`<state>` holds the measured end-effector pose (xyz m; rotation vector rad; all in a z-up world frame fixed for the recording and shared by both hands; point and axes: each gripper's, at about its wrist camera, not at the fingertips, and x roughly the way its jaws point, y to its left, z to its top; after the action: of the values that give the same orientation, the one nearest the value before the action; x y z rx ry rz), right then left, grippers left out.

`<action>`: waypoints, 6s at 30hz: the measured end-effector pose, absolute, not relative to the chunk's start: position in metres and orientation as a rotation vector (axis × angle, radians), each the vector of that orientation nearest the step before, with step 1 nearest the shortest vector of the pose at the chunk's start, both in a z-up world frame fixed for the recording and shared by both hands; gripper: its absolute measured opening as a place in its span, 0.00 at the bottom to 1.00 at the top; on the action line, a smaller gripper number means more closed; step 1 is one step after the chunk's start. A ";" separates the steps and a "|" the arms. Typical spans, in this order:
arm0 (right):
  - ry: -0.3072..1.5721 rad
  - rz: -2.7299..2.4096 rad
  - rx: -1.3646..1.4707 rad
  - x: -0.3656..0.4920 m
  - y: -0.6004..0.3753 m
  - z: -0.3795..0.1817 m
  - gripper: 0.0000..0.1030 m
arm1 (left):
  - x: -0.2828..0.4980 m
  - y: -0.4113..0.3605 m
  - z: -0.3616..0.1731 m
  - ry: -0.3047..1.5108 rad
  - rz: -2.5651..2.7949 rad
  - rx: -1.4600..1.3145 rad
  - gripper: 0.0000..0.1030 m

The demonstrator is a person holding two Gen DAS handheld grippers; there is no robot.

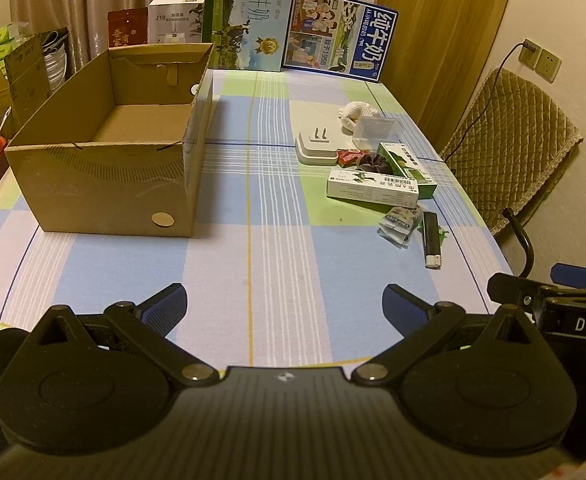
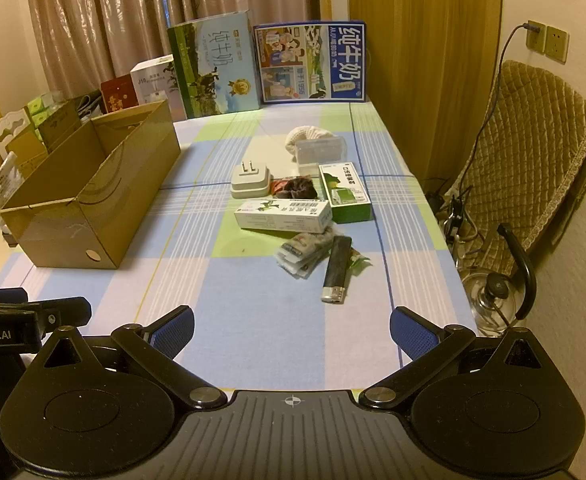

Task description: Organize objects

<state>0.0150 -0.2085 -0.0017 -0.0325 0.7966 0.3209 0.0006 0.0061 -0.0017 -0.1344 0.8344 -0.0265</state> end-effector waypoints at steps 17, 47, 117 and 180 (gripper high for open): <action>0.803 0.321 -0.029 0.015 -0.209 -0.003 0.98 | 0.000 0.006 -0.002 0.839 -0.027 -0.137 0.99; 0.826 0.221 0.046 0.078 -0.230 -0.028 0.92 | 0.060 -0.008 -0.014 0.831 -0.097 -0.085 0.99; 0.933 0.284 0.046 0.146 -0.190 -0.117 0.19 | 0.160 -0.050 -0.120 0.865 -0.494 0.207 0.44; 0.809 0.749 0.079 0.208 0.096 -0.019 0.29 | 0.163 0.221 0.007 0.763 0.001 0.065 0.31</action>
<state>0.2078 0.0963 -0.0185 0.0792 0.8091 0.7493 0.1629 0.2211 0.0067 0.0649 0.7629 0.0006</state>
